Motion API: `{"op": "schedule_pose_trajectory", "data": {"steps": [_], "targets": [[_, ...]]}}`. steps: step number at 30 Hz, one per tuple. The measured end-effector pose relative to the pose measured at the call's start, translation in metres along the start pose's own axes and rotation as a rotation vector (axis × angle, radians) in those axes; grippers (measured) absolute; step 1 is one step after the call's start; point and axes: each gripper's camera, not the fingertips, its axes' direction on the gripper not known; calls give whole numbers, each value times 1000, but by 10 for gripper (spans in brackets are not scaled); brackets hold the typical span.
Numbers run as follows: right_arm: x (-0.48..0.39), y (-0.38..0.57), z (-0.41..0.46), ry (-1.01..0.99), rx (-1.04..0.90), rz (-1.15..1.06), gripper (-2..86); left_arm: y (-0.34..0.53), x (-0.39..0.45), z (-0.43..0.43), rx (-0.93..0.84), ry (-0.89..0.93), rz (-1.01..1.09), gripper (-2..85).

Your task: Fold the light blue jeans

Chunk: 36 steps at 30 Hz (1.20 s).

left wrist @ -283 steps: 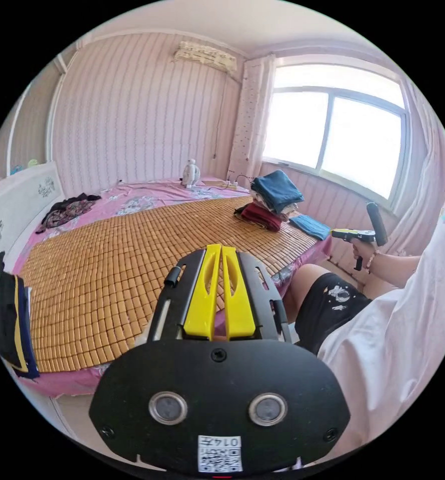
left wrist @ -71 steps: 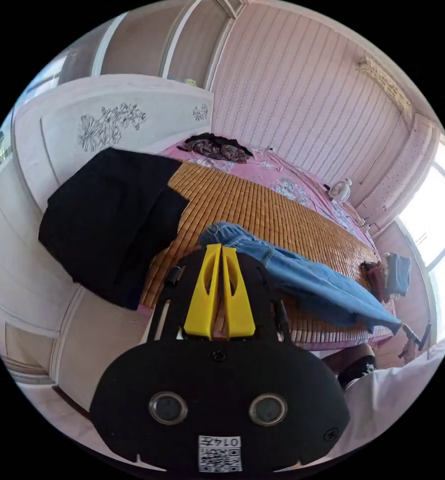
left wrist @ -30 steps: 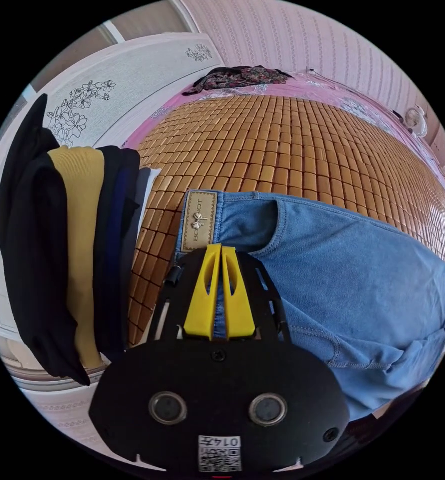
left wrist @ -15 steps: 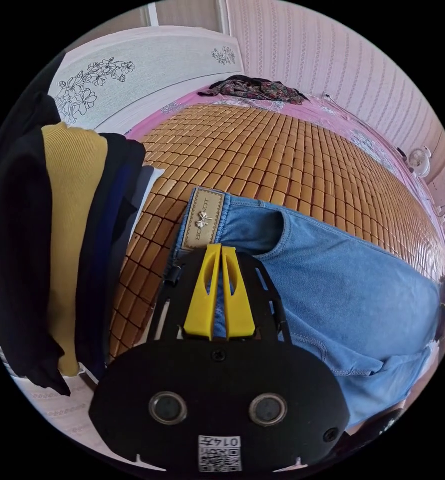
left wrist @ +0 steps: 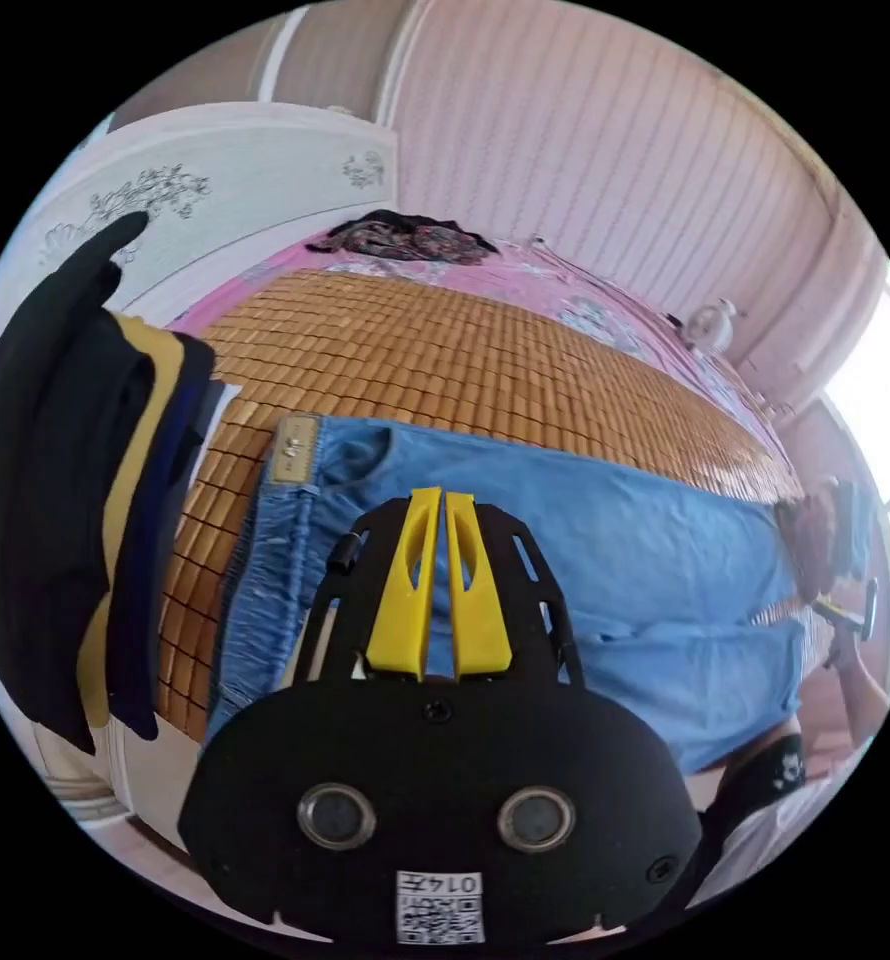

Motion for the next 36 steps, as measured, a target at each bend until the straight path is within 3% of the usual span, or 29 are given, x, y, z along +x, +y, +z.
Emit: {"op": "schedule_pose_trajectory", "data": {"steps": [4,10,14,17,20,23,27,31,36], "targets": [[57,145,0,-86,-111,221,100,49,101,10,-175,262,229,0],[139,272,46,-566,-79,564,138,98,240,47,-329,525,473,40],[166,280,71,-806,-98,550,46,97,308,72,-393,617,623,49],[168,252,40,-882,39,403,24,99,342,83,-444,625,745,75],[166,227,-35,-875,227,176,17,98,358,90,-476,625,772,79],[176,251,-78,-801,314,118,14,99,360,88,-451,680,770,65],[199,308,-48,-709,202,244,14,114,354,100,-485,671,764,63],[220,364,33,-631,-52,432,17,138,336,116,-526,656,723,63],[236,397,45,-617,-30,528,35,159,308,124,-511,638,640,64]]}}
